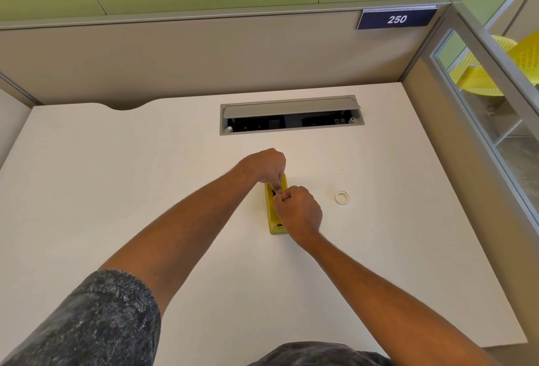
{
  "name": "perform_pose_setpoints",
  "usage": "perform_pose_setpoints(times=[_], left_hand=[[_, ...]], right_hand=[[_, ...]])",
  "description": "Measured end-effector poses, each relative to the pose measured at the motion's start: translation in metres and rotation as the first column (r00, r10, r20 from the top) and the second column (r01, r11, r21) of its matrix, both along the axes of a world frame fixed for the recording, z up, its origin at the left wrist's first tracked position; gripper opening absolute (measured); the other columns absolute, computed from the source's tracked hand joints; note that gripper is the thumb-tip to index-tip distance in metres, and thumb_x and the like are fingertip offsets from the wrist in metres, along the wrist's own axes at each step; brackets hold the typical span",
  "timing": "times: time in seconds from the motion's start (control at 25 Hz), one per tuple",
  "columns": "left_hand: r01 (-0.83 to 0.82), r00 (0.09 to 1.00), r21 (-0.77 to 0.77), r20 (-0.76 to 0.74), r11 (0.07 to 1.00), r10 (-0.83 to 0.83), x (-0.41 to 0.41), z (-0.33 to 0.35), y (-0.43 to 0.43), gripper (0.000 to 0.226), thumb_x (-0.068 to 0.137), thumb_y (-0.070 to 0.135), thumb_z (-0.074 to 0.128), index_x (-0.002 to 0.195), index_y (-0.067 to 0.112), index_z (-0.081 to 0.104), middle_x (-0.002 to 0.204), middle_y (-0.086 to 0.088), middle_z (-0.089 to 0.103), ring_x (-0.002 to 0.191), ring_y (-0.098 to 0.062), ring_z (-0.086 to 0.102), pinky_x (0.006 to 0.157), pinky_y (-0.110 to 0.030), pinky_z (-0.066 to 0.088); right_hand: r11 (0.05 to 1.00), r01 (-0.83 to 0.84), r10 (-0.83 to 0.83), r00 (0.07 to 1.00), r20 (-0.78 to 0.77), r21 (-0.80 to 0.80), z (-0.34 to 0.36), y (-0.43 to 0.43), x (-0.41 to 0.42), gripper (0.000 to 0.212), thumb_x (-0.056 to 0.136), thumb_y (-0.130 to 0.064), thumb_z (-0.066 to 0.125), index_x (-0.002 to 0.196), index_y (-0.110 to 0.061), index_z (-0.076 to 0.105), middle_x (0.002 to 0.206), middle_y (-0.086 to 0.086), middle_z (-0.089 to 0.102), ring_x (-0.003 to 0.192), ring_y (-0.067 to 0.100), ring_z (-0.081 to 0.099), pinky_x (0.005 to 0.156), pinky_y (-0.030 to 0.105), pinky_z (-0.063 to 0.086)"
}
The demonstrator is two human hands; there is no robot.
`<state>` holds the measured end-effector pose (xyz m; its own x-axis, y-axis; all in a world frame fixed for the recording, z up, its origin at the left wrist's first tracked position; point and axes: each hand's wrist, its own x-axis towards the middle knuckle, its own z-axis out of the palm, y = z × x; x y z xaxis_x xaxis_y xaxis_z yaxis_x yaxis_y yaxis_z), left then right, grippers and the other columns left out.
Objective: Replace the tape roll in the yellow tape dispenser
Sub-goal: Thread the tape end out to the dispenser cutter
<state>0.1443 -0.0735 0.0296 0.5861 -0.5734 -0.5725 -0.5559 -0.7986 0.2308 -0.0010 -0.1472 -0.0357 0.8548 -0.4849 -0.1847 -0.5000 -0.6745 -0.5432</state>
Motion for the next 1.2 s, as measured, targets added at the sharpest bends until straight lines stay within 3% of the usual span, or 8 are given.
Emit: perform_pose_setpoints(times=[0.16, 0.36, 0.48, 0.76, 0.92, 1.2], left_hand=[[0.043, 0.999, 0.012, 0.019, 0.999, -0.044, -0.002, 0.002, -0.002, 0.029, 0.087, 0.033, 0.091, 0.102, 0.008, 0.086, 0.069, 0.007, 0.061, 0.079, -0.015, 0.065, 0.067, -0.026, 0.046], [0.036, 0.999, 0.004, 0.018, 0.999, -0.036, 0.001, 0.002, 0.002, 0.022, 0.089, 0.028, 0.088, 0.076, 0.015, 0.077, 0.064, 0.007, 0.059, 0.063, -0.011, 0.055, 0.057, -0.022, 0.039], [0.015, 1.000, -0.001, 0.022, 1.000, -0.015, 0.000, 0.000, 0.004, 0.018, 0.091, 0.024, 0.085, 0.079, 0.012, 0.078, 0.065, 0.007, 0.059, 0.064, -0.012, 0.056, 0.059, -0.023, 0.040], [0.052, 0.998, 0.004, 0.025, 0.999, -0.052, -0.002, -0.002, 0.003, 0.038, 0.088, 0.034, 0.089, 0.062, 0.021, 0.063, 0.063, 0.006, 0.059, 0.060, -0.012, 0.054, 0.056, -0.022, 0.038], [0.047, 0.999, -0.013, 0.020, 0.999, -0.047, -0.001, -0.004, 0.007, 0.023, 0.089, 0.032, 0.088, 0.077, 0.016, 0.077, 0.065, 0.007, 0.062, 0.063, -0.011, 0.057, 0.057, -0.022, 0.039], [0.030, 0.999, -0.043, 0.014, 0.999, -0.030, -0.002, -0.008, 0.012, 0.023, 0.090, 0.033, 0.086, 0.092, 0.011, 0.087, 0.085, -0.003, 0.080, 0.071, -0.013, 0.065, 0.062, -0.024, 0.045]], right_hand=[[1.000, -0.002, 0.001, 1.000, 0.019, 0.005, -0.003, -0.001, 0.000, 0.028, 0.096, -0.052, 0.062, 0.082, -0.028, 0.068, 0.088, -0.008, 0.068, 0.071, 0.017, 0.067, 0.067, 0.037, 0.060], [1.000, -0.007, 0.006, 1.000, 0.028, 0.025, -0.005, -0.002, 0.000, 0.026, 0.095, -0.053, 0.064, 0.079, -0.033, 0.063, 0.087, -0.011, 0.067, 0.071, 0.016, 0.067, 0.067, 0.036, 0.059], [1.000, -0.007, 0.006, 1.000, 0.030, 0.030, -0.006, -0.002, 0.000, 0.026, 0.094, -0.053, 0.064, 0.079, -0.032, 0.065, 0.087, -0.011, 0.066, 0.070, 0.014, 0.066, 0.067, 0.036, 0.059], [1.000, -0.013, 0.013, 1.000, 0.021, 0.020, -0.006, -0.003, 0.000, 0.027, 0.094, -0.053, 0.064, 0.081, -0.030, 0.065, 0.087, -0.010, 0.065, 0.071, 0.017, 0.066, 0.066, 0.036, 0.058], [1.000, -0.007, 0.006, 1.000, 0.021, 0.028, -0.007, -0.003, 0.000, 0.027, 0.095, -0.053, 0.064, 0.081, -0.029, 0.066, 0.087, -0.009, 0.065, 0.073, 0.017, 0.066, 0.068, 0.038, 0.060], [0.999, -0.002, 0.001, 1.000, 0.030, 0.033, -0.005, -0.003, -0.001, 0.028, 0.096, -0.053, 0.065, 0.082, -0.028, 0.068, 0.088, -0.009, 0.066, 0.074, 0.017, 0.066, 0.068, 0.037, 0.059]])
